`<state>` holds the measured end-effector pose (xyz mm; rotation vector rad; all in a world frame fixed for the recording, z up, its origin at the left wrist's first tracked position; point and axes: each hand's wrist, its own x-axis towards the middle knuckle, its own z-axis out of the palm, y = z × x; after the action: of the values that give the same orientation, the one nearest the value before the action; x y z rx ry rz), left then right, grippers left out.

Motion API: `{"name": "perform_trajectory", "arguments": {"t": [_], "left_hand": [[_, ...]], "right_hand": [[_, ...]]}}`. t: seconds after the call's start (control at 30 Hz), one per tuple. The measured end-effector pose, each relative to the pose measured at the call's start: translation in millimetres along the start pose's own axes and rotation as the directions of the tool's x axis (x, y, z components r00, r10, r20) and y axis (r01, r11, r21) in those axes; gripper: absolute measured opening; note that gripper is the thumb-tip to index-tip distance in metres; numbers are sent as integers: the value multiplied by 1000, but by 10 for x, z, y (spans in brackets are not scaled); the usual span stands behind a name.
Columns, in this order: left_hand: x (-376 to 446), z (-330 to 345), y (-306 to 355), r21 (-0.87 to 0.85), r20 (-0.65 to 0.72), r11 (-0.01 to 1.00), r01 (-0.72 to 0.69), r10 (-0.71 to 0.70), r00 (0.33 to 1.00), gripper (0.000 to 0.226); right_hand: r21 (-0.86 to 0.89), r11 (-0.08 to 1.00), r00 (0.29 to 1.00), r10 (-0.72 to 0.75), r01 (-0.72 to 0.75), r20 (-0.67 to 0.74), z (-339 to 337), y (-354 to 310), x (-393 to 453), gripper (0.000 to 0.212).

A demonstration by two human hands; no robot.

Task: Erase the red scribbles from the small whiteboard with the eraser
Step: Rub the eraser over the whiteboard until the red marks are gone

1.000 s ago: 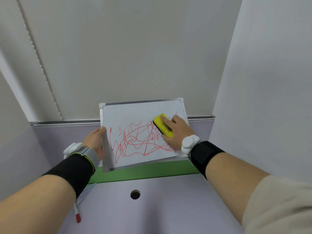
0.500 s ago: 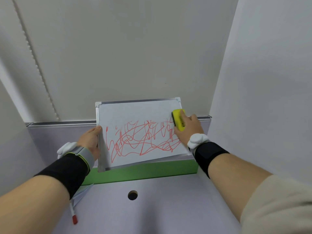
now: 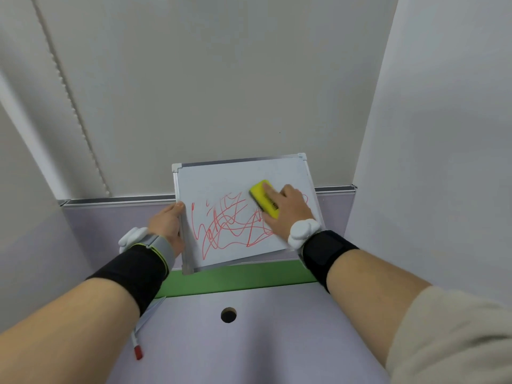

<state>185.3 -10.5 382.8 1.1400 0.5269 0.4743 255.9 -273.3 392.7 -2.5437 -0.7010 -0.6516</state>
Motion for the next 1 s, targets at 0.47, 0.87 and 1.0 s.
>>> {"name": "perform_trajectory", "arguments": {"t": [0.47, 0.87, 1.0], "left_hand": [[-37, 55, 58, 5, 28, 1000, -16, 16, 999, 24], [-141, 230, 25, -26, 66, 1000, -10, 11, 998, 33], [-156, 246, 24, -84, 99, 996, 16, -8, 995, 36]], "right_hand": [[26, 988, 987, 152, -151, -48, 50, -241, 146, 73], [74, 993, 995, -95, 96, -19, 117, -691, 142, 72], [70, 933, 935, -355, 353, 25, 251, -887, 23, 70]]}}
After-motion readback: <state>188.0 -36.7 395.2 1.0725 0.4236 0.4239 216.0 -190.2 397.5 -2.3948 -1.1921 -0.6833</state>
